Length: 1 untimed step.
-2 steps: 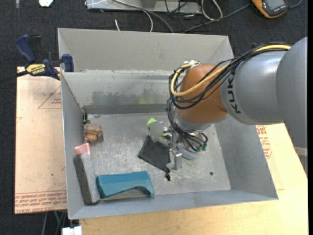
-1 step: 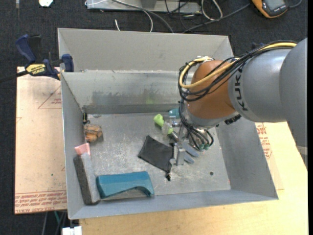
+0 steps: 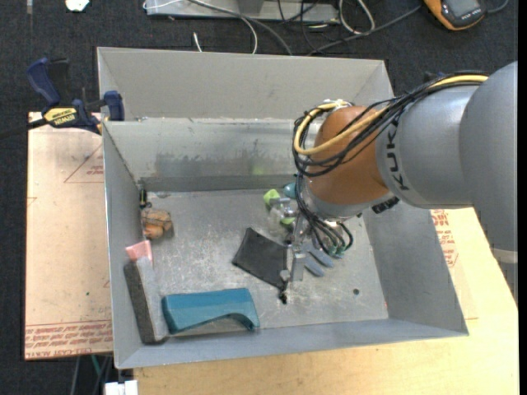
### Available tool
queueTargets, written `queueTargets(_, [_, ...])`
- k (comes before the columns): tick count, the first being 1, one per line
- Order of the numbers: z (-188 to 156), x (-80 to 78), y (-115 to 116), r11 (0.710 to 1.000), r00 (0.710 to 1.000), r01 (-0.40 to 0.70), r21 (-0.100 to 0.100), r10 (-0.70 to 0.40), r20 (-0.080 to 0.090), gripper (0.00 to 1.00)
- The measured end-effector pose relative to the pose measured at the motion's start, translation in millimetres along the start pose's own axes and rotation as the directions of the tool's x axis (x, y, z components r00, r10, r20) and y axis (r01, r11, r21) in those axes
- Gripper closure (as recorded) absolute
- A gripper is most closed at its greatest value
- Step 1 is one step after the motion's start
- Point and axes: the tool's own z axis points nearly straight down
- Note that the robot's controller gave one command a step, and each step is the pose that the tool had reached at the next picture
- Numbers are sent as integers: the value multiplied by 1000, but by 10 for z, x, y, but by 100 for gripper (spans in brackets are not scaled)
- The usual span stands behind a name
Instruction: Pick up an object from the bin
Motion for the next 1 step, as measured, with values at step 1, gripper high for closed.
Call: queueTargets(1, [23,184,124,994,994,-113,-1,113,1,0])
